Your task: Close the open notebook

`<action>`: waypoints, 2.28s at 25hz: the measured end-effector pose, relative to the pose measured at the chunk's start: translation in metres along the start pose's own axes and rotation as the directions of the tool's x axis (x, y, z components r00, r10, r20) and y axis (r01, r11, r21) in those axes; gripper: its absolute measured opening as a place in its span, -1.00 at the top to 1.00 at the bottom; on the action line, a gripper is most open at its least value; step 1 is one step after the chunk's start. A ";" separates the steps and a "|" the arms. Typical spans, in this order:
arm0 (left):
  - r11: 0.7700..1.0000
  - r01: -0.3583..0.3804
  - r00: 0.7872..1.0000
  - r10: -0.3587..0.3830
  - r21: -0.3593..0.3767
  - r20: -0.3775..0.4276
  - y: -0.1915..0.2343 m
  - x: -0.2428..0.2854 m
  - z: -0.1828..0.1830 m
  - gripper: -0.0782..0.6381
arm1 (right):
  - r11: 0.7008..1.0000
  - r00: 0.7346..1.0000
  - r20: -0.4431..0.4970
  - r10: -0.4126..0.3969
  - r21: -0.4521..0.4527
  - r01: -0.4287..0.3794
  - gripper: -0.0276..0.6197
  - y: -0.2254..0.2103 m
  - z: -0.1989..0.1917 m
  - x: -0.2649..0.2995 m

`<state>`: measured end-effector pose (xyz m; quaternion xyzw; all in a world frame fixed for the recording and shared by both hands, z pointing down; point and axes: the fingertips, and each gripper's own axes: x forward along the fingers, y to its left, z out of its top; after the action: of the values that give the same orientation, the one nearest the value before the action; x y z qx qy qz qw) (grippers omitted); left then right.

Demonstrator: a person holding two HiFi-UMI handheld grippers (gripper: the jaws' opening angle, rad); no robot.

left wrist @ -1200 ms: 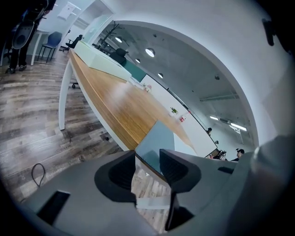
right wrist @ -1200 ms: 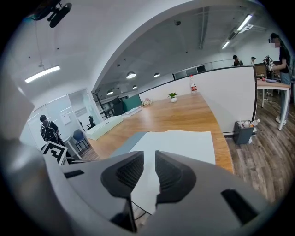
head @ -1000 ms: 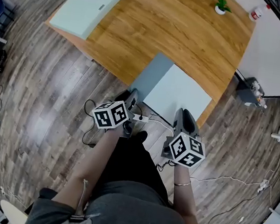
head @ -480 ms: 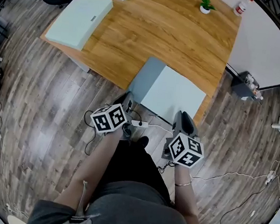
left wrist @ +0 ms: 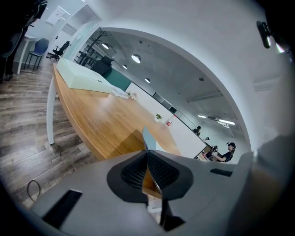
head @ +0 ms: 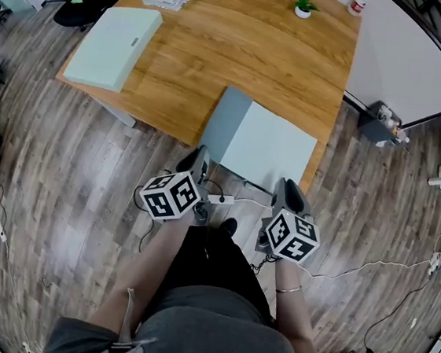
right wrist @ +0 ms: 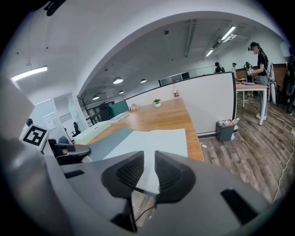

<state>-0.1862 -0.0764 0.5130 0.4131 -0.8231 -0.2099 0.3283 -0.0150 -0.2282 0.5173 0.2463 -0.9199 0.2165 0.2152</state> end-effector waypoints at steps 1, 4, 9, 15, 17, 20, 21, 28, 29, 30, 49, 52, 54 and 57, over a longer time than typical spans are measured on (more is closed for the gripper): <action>1.000 0.012 1.000 -0.012 0.006 0.001 -0.004 -0.001 0.001 0.69 | 1.000 1.000 0.001 -0.005 0.002 0.005 0.68 -0.001 -0.001 -0.001; 0.999 0.039 0.999 -0.039 0.026 0.005 -0.014 -0.002 0.005 0.70 | 1.000 1.000 0.001 -0.016 0.012 0.016 0.68 -0.004 -0.003 -0.004; 0.994 0.083 0.997 -0.083 0.073 0.004 -0.032 -0.005 0.008 0.70 | 0.999 0.999 0.012 -0.031 0.025 0.031 0.68 -0.007 -0.003 -0.009; 0.984 0.122 0.992 -0.124 0.133 0.005 -0.054 -0.009 0.010 0.70 | 0.998 0.998 0.021 -0.054 0.031 0.054 0.68 -0.010 -0.006 -0.018; 0.975 0.143 0.989 -0.145 0.168 0.001 -0.064 -0.009 0.010 0.70 | 0.997 0.998 0.021 -0.066 0.037 0.065 0.68 -0.013 -0.008 -0.021; 0.961 0.177 0.984 -0.179 0.210 -0.009 -0.079 -0.009 0.010 0.70 | 0.995 0.996 0.022 -0.085 0.051 0.084 0.68 -0.018 -0.011 -0.026; 0.957 0.185 0.982 -0.187 0.224 -0.012 -0.083 -0.009 0.010 0.70 | 0.994 0.996 0.022 -0.092 0.057 0.090 0.68 -0.020 -0.013 -0.028; 0.899 0.259 0.965 -0.257 0.352 -0.054 -0.119 -0.009 0.000 0.70 | 0.987 0.991 0.040 -0.127 0.106 0.122 0.69 -0.033 -0.014 -0.040; 0.889 0.275 0.961 -0.270 0.367 -0.065 -0.124 -0.009 -0.003 0.70 | 0.986 0.990 0.043 -0.133 0.108 0.127 0.69 -0.034 -0.015 -0.042; 0.879 0.289 0.956 -0.282 0.380 -0.075 -0.130 -0.009 -0.006 0.70 | 0.985 0.989 0.046 -0.138 0.111 0.132 0.69 -0.036 -0.015 -0.044; 0.659 0.532 0.846 -0.392 0.532 -0.361 -0.196 0.008 -0.091 0.70 | 0.941 0.957 0.067 -0.282 0.211 0.263 0.69 -0.073 -0.033 -0.086; 0.643 0.557 0.828 -0.382 0.526 -0.410 -0.197 0.012 -0.107 0.70 | 0.931 0.950 0.065 -0.306 0.229 0.285 0.69 -0.077 -0.037 -0.093; 0.633 0.569 0.818 -0.373 0.525 -0.438 -0.197 0.015 -0.116 0.70 | 0.924 0.945 0.062 -0.320 0.241 0.297 0.69 -0.080 -0.041 -0.098; 0.611 0.586 0.804 -0.352 0.533 -0.480 -0.198 0.020 -0.130 0.70 | 0.914 0.940 0.057 -0.338 0.258 0.313 0.69 -0.085 -0.046 -0.104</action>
<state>0.0050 -0.2159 0.4888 0.7335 -0.6357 0.0860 0.2247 0.1268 -0.2344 0.5275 0.4312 -0.8418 0.2770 0.1696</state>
